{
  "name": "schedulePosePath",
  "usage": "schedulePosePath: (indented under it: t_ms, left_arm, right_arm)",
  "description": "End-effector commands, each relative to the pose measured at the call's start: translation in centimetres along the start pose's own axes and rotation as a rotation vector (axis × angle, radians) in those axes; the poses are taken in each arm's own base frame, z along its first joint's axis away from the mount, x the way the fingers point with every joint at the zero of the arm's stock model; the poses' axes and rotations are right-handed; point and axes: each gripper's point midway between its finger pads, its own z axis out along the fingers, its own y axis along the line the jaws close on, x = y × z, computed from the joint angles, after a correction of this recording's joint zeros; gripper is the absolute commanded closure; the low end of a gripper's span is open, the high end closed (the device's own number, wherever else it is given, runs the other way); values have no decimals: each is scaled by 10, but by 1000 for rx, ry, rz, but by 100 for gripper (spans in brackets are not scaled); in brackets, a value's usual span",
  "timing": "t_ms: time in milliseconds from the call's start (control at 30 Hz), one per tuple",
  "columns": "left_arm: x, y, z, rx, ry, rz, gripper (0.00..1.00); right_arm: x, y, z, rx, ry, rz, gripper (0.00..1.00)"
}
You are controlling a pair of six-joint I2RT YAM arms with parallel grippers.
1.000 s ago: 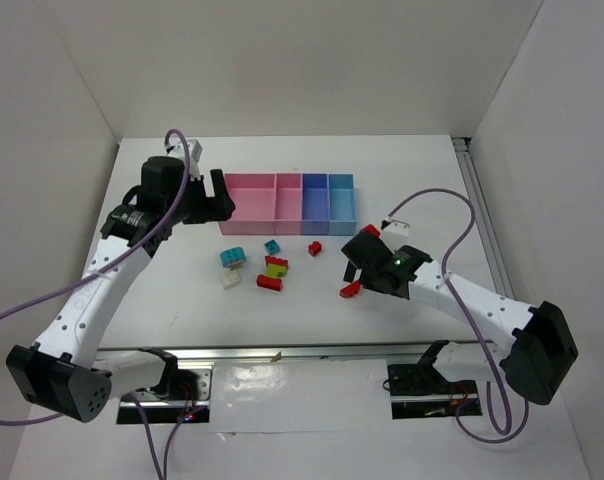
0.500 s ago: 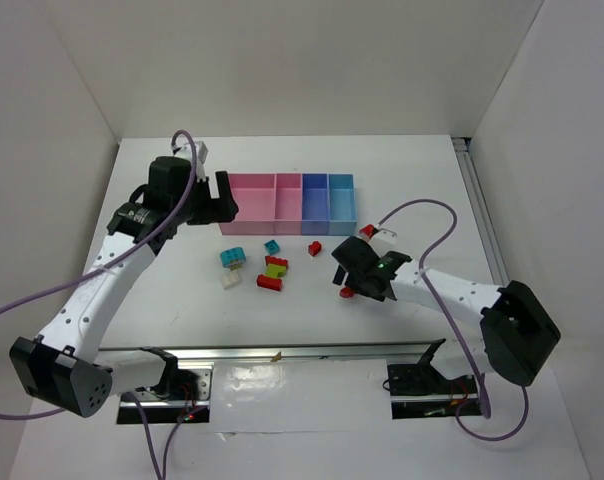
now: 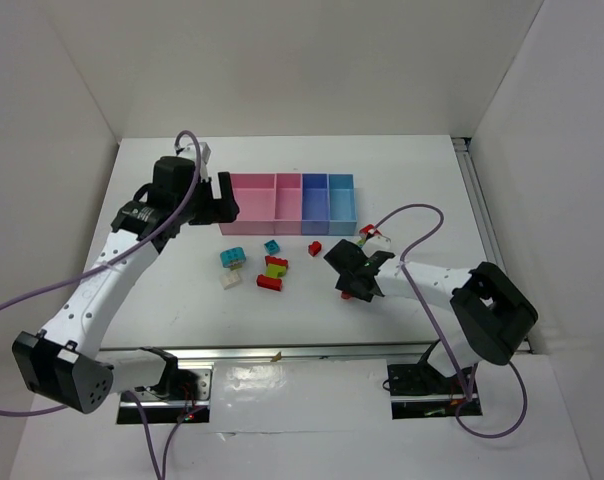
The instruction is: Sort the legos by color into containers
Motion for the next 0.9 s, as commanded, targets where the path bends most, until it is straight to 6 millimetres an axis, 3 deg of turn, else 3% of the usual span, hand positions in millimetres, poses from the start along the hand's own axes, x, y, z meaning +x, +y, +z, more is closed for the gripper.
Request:
schedulePosePath:
  t_ms: [0, 33, 67, 167, 300, 433, 533, 667, 833, 867]
  left_arm:
    - [-4, -1, 6, -6, -5, 18, 0]
    - [-4, 0, 6, -6, -5, 27, 0]
    - [-6, -1, 7, -5, -6, 27, 0]
    - [-11, 0, 6, -14, -19, 27, 0]
    - [-19, 4, 2, -46, -40, 26, 0]
    - [-26, 18, -5, -135, -86, -35, 0]
    - [-14, 27, 3, -175, -86, -72, 0]
    - [-4, 25, 5, -140, -46, -111, 0]
    - [14, 24, 12, -140, 52, -104, 0]
    - [14, 24, 12, -140, 52, -104, 0]
  right_arm:
    - [-6, 12, -3, -42, -33, 55, 50]
    - [-6, 12, -3, -42, -33, 55, 56]
    - [-11, 13, -5, -36, -43, 54, 69]
    - [-23, 22, -21, -55, -59, 29, 88]
    - [-50, 44, -60, -136, -124, -28, 88]
    - [-93, 80, -105, -267, -231, -67, 88]
    - [-123, 98, -103, -269, -290, -106, 88]
    - [-164, 140, -84, -272, -323, -140, 87]
    - [-211, 167, -52, -277, -362, -139, 85]
    - [-221, 178, -55, -313, -368, -134, 85]
